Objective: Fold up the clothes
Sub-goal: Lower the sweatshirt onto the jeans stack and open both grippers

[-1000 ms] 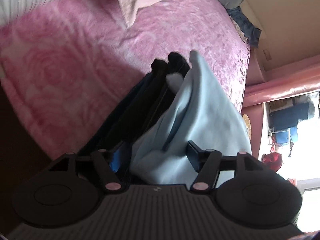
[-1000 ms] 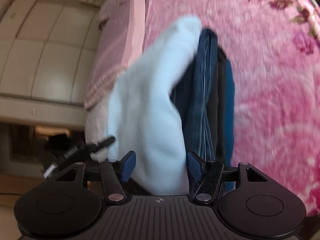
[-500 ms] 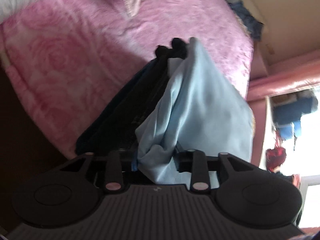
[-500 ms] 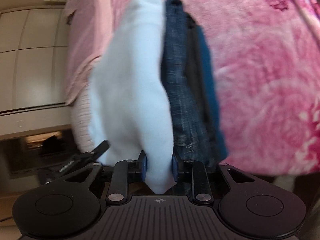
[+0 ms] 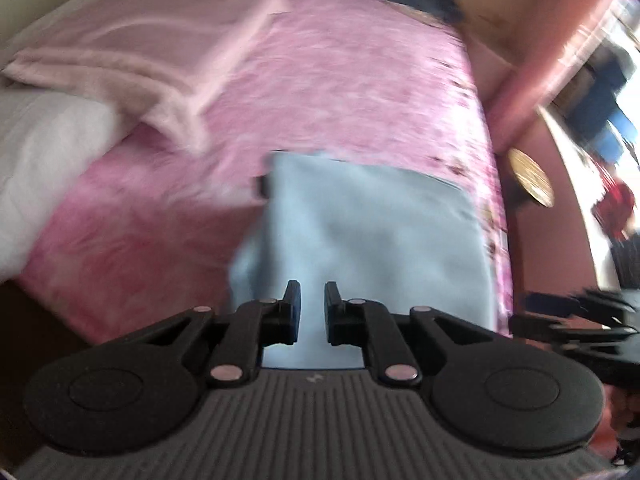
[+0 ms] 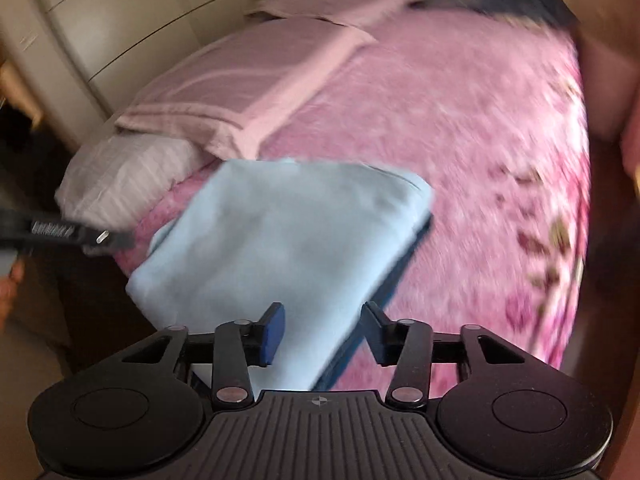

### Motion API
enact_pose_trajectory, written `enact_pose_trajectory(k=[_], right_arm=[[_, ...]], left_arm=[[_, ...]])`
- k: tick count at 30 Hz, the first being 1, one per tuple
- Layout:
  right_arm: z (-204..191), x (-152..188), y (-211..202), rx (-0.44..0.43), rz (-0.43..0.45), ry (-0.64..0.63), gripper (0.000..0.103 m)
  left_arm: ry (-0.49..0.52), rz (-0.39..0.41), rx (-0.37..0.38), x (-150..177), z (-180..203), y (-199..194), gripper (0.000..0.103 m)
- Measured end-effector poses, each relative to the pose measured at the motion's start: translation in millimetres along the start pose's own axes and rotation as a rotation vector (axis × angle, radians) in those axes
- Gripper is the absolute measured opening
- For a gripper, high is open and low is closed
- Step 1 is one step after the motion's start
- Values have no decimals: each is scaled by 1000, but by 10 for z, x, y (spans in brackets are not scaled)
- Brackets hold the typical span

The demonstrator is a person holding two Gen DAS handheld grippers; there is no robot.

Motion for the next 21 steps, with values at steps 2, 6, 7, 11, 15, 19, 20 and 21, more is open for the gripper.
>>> enact_pose_trajectory(k=[2,6,7,11,15,19,20,21], right_arm=[[-106,51,132,-5,-11,-50,41],[-188,392,619,19,-133,-168,41],[-188,469,693,22,-147,-181,41],[-169,551,766,18,-160,-180,41],[-208,427,712,12,-199,-189,41],[-88,94,524,-3,-159,-108,41],[-42,-5,487,7,-125,-85,41],[17,-87,498,27,-98,-70,41]], left_arm=[[24,-33,-6,126,86,221,9],[34,-49,-40,502,77,520,11],[28,-39,-40,549,52,517,12],[49,-35,-40,547,50,514,12],[41,-81,-42,363,106,437,8],[39,-14,-29,3,127,314,8],[35,10,-31,-94,123,328,8],[32,21,-36,-153,120,373,8]])
Point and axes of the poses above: each gripper's, at about its wrist camera, not at the fingertips, and y roughly the way its jaws point, z to its right, x to its underside, the point moved 2 cm from there along y, roughly the way its jaws point, and after that the axes turned 7 degrees about z, right-handed, at the moved point
